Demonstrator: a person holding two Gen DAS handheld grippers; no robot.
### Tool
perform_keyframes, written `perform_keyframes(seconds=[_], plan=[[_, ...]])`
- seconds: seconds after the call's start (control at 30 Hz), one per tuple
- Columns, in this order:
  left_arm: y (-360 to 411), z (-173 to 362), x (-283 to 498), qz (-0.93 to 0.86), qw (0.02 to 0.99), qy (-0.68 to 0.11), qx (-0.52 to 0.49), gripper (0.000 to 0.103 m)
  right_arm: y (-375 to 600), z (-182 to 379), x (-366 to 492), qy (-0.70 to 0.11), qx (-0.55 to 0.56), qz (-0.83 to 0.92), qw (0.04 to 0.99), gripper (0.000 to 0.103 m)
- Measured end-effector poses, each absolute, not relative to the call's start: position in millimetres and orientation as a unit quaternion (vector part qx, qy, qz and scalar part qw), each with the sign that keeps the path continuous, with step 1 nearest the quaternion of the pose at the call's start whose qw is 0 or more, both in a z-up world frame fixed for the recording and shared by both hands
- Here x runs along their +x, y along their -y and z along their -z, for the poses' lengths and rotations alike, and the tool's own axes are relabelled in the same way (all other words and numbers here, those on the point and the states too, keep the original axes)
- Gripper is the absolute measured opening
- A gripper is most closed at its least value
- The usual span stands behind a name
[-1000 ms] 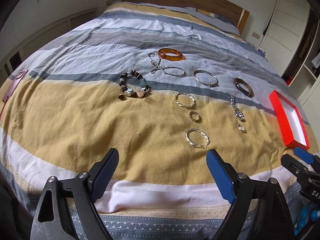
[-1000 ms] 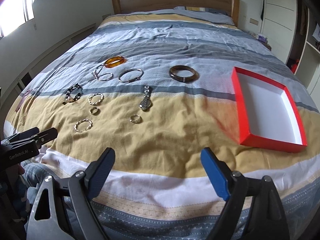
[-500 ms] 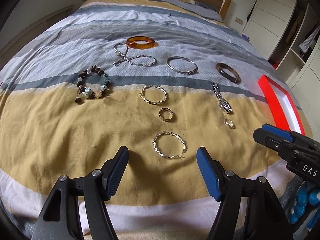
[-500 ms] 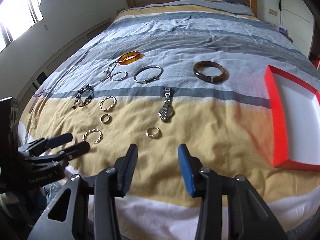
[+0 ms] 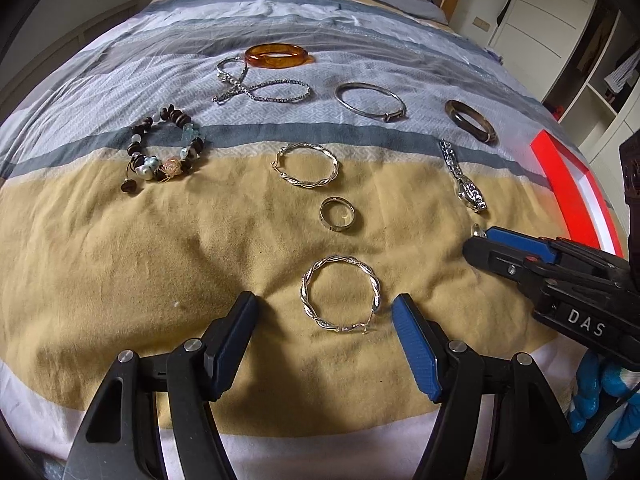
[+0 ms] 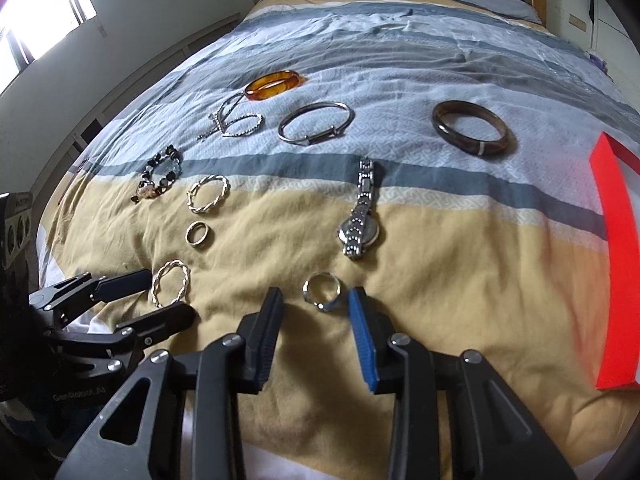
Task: Organize jewelry
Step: 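Grasp the twisted silver hoop with the left tool while the right tool grasps a small silver ring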
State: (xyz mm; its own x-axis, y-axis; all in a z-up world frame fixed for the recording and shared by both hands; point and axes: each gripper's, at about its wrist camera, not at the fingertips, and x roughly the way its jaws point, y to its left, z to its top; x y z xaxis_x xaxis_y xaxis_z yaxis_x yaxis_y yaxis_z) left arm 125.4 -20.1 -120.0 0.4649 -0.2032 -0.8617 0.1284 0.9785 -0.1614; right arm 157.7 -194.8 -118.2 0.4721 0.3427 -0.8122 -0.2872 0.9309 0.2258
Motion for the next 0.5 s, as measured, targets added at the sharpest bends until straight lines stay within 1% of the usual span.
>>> perform_keyframes(seconds=[0.07,0.2,0.4,0.47,0.5], plan=[[22.1,121.0,126.5,0.094,0.855,-0.509,-0.031,0.067,194.1,120.6,159.5,-0.481,0.026,-0.182,0.857,0.018],[22.5,120.9,127.3,0.088,0.856,-0.508,-0.028,0.059,193.9,120.9,158.8,-0.48,0.024,-0.186,0.857,0.018],[24.1,120.2,129.2,0.083,0.856,-0.51,-0.024,0.058,194.9,120.5,157.5,-0.478,0.021,-0.189,0.857,0.018],[24.9,120.1,130.2,0.081,0.856,-0.51,-0.022,0.056,195.0,120.9,157.6,-0.478,0.022,-0.19,0.857,0.018],[24.7,119.8,130.8,0.08,0.856,-0.51,-0.023,0.053,194.7,120.8,157.5,-0.478,0.021,-0.19,0.857,0.018]])
